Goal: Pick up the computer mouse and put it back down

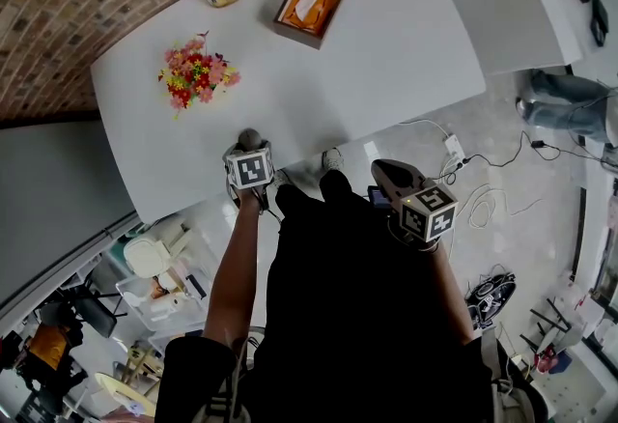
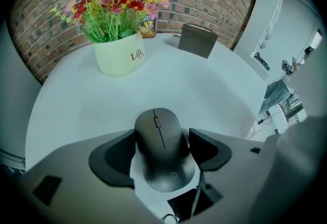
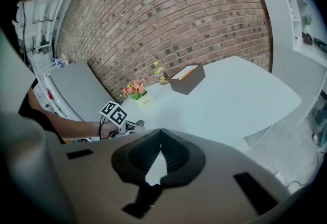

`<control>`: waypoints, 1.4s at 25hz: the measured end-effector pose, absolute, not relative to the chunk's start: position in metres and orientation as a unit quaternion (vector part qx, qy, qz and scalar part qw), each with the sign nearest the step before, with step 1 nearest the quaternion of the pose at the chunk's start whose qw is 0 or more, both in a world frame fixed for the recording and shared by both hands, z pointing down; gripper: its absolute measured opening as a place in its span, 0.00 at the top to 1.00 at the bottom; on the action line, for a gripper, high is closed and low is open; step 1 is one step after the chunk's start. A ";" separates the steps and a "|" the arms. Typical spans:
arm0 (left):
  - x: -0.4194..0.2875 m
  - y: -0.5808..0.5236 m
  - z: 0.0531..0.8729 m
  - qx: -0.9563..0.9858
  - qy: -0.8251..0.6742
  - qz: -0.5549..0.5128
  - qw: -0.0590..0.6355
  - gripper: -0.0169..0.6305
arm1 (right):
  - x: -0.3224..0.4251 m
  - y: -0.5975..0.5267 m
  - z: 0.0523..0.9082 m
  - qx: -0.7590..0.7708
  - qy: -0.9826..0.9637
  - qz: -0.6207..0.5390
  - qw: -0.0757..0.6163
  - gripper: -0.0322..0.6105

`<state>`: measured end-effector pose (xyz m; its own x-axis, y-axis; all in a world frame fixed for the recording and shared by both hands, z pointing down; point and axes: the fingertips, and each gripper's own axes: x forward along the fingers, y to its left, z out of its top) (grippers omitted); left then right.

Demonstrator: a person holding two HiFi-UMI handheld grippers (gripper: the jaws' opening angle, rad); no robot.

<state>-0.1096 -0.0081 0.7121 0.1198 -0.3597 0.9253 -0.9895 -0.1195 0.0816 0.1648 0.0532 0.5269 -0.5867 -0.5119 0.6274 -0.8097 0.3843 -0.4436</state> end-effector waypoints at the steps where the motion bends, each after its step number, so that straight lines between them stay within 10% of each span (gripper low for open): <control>1: -0.109 -0.009 0.712 0.635 -0.532 0.396 0.396 0.45 | 0.164 0.054 0.527 0.408 -0.808 0.375 0.198 0.92; 35: -0.119 -0.005 0.684 0.649 -0.537 0.394 0.367 0.51 | 0.150 0.053 0.523 0.394 -0.819 0.368 0.198 0.92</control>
<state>-0.1191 -0.0051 0.6841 0.1136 -0.4081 0.9059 -0.9866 -0.1536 0.0545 0.1501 0.0526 0.5229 -0.6110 -0.4992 0.6144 -0.7909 0.4192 -0.4458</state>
